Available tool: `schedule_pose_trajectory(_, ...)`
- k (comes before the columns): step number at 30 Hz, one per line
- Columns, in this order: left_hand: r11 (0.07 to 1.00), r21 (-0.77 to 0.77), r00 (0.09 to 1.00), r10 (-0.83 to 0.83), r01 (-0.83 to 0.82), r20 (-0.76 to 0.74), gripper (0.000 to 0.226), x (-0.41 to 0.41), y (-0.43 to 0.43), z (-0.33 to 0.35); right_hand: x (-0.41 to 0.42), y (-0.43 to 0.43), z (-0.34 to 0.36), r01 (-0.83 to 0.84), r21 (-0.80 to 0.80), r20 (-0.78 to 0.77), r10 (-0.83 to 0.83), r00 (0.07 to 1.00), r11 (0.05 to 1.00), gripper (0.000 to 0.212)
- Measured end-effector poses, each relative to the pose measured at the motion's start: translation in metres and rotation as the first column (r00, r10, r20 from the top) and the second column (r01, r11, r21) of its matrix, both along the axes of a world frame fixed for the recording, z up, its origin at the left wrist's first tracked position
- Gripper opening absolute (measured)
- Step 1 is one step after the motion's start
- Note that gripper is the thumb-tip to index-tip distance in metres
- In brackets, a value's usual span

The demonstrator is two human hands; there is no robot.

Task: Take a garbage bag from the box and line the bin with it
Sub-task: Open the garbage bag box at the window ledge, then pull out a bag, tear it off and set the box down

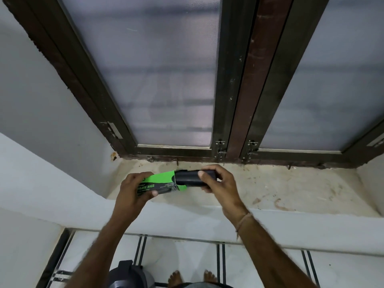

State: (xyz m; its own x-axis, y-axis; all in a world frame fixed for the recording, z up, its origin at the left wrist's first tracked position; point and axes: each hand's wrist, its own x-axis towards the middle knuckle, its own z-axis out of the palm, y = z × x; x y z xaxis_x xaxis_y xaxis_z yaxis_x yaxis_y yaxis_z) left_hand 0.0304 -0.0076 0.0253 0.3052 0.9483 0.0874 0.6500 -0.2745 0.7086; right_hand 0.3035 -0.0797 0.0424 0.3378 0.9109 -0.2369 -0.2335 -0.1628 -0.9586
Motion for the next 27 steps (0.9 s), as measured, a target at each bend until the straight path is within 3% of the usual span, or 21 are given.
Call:
schedule_pose_trajectory(4,0.998,-0.061,0.999,0.020,-0.022,-0.034,0.052,0.005,0.012,-0.026,0.010,-0.003,-0.005,0.089,-0.011,-0.092,-0.090,0.992,0.996,0.025)
schedule_pose_trajectory(10,0.988,-0.144,0.987,0.036,-0.059,-0.157,0.057,0.018,0.030,-0.053,0.000,-0.009,-0.003,0.024,-0.004,-0.212,-0.025,0.977,1.000,0.027)
schedule_pose_trajectory(13,0.988,0.102,0.894,0.146,-0.113,-0.424,0.080,0.022,0.025,-0.051,-0.003,-0.011,-0.002,0.017,0.017,-0.225,-0.013,0.974,1.000,0.025)
schedule_pose_trajectory(14,0.970,0.194,0.875,0.219,-0.147,-0.432,0.083,0.027,0.017,-0.044,-0.004,-0.012,-0.002,0.022,0.023,-0.225,-0.016,0.974,0.999,0.025)
schedule_pose_trajectory(16,0.918,0.300,0.925,0.326,-0.260,-0.196,0.068,0.048,-0.011,-0.022,-0.007,-0.014,-0.001,0.048,0.034,-0.225,-0.039,0.974,0.998,0.025)
schedule_pose_trajectory(17,0.925,0.208,0.947,0.319,-0.318,0.029,0.058,0.063,-0.029,-0.010,-0.011,-0.016,0.001,0.056,0.043,-0.214,-0.046,0.976,0.997,0.025)
schedule_pose_trajectory(19,0.929,-0.289,0.835,0.343,-0.233,0.431,0.053,0.094,-0.053,0.018,-0.021,-0.020,0.005,0.034,0.062,-0.168,-0.024,0.985,0.997,0.025)
schedule_pose_trajectory(20,0.863,-0.493,0.731,0.406,-0.110,0.548,0.054,0.105,-0.059,0.027,-0.027,-0.022,0.007,0.002,0.068,-0.136,0.007,0.991,0.998,0.025)
schedule_pose_trajectory(22,0.772,-0.635,0.566,0.515,0.021,0.644,0.050,0.112,-0.064,0.037,-0.039,-0.025,0.012,-0.069,0.078,-0.075,0.074,0.994,0.995,0.024)
schedule_pose_trajectory(27,0.716,-0.690,0.444,0.586,0.108,0.678,0.044,0.100,-0.075,0.046,-0.060,-0.024,0.020,-0.127,0.057,0.011,0.127,0.992,0.990,0.018)
